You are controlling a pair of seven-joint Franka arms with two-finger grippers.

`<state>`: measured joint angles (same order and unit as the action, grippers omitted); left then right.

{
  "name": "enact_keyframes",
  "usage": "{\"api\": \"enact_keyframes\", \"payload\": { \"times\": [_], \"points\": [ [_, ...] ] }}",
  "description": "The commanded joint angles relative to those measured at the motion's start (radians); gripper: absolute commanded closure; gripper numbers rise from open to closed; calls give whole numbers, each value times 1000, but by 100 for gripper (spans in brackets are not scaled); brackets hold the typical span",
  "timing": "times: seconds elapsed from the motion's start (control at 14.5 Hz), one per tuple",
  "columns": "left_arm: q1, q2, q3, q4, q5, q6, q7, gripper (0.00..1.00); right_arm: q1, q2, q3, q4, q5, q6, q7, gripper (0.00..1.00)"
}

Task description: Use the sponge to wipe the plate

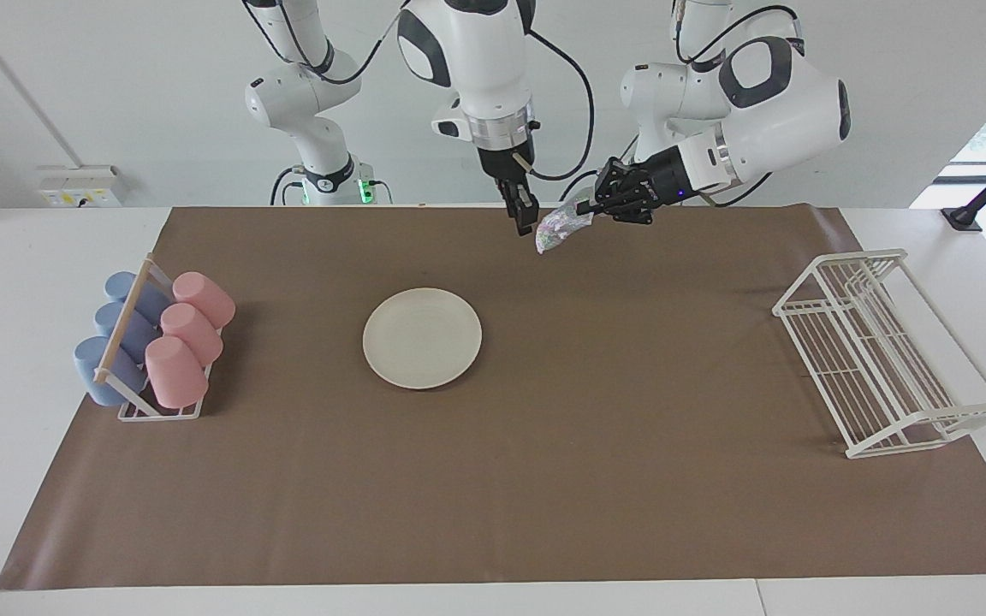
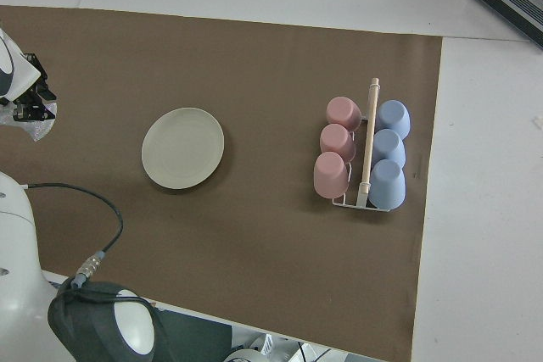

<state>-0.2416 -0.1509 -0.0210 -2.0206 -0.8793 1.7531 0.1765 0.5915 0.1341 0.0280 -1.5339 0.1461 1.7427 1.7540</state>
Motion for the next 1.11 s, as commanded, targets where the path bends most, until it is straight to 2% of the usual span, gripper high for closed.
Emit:
{"api": "enact_keyframes", "payload": {
  "times": [0.0,0.21,0.28,0.41,0.55,0.83,1.04],
  "points": [
    [-1,22,6,42,133,-9,-104,100,-119,-83,6,-46,-6,-104,-317,27],
    [-1,37,6,74,323,-10,-199,100,-235,-110,6,-51,-19,-192,-590,18],
    [-2,48,6,94,391,-18,-239,100,-258,-113,6,-51,-35,-193,-667,17],
    [-12,68,4,143,553,-44,-339,100,-307,-117,6,-51,-74,-192,-812,8],
    [-21,73,-2,172,684,-73,-415,100,-385,-122,4,-51,-97,-210,-989,6],
    [-57,137,-2,241,971,-164,-488,100,-594,-126,4,-63,-97,-216,-1377,6],
    [-110,233,-2,344,1215,-286,-494,100,-627,-128,6,-72,-94,-232,-1531,6]
  ]
}}
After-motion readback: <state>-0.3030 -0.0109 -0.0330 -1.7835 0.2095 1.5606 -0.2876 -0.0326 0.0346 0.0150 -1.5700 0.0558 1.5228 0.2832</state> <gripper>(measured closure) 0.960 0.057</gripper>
